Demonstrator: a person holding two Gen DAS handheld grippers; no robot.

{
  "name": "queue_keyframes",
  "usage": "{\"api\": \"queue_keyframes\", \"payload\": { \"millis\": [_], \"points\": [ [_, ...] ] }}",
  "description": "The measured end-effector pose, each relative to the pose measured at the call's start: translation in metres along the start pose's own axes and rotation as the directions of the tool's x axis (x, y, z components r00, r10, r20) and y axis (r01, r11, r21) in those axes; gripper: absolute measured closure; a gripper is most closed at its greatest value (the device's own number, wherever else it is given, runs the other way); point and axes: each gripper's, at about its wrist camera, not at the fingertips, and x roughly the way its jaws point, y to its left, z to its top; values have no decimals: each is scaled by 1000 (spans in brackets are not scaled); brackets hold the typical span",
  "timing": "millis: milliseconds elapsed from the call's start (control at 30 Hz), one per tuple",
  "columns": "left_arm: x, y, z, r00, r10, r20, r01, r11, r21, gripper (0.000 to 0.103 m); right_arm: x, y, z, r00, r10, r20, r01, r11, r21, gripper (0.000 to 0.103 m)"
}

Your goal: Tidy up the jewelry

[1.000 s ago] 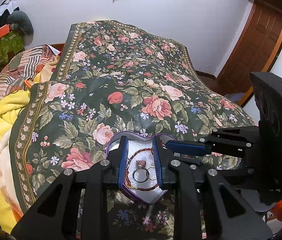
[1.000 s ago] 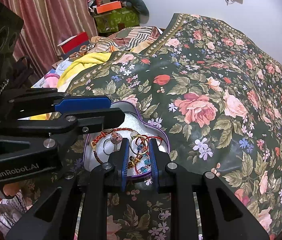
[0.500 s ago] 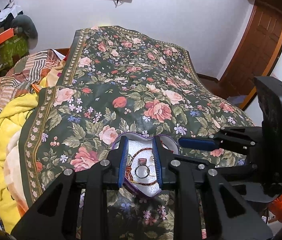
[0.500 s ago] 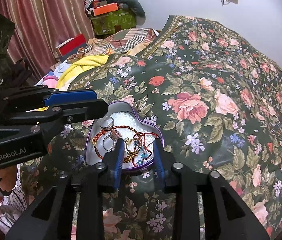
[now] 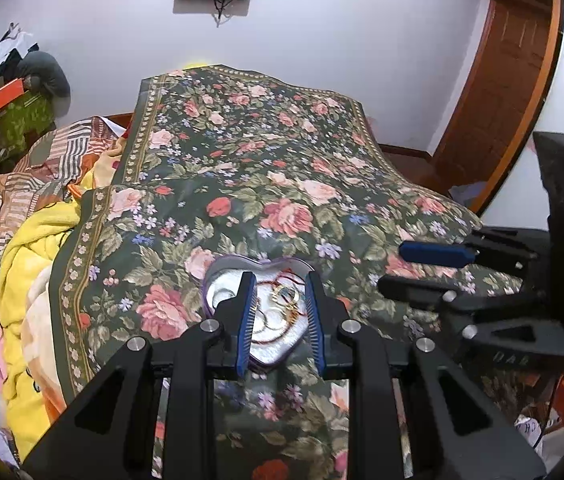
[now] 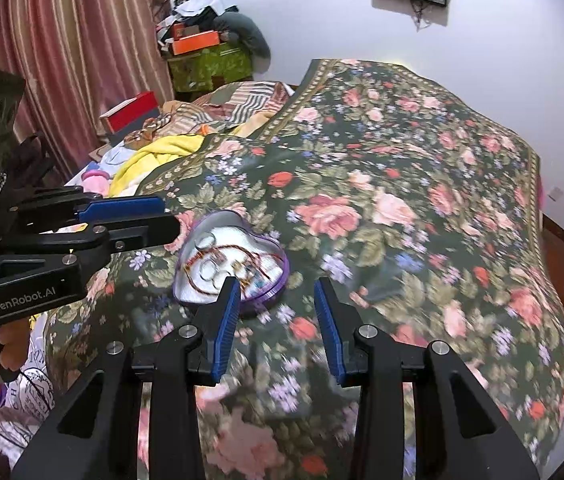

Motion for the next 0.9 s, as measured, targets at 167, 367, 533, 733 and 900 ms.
{"api": "queue_keyframes", "payload": {
  "millis": [167, 367, 533, 733, 900],
  "points": [
    [1, -18, -10, 1000, -14, -28, 15, 999, 34, 80, -14, -12, -17, 999, -36, -19, 37, 999, 19, 68],
    [9, -37, -29, 996, -34, -81, 39, 997, 67, 74, -17, -26, -48, 993, -71, -96, 75, 996, 38, 68],
    [22, -49, -43, 989, -53, -136, 65, 994, 85, 74, -8, -33, -75, 978, -80, -194, 89, 995, 39, 68],
    [37, -58, -56, 980, -62, -189, 83, 991, 103, 73, 6, -33, -85, 965, -57, -256, 67, 997, 30, 68],
    [45, -61, -61, 975, -63, -213, 88, 990, 110, 74, 20, -27, -84, 957, -59, -286, 59, 998, -9, 68]
  ]
}}
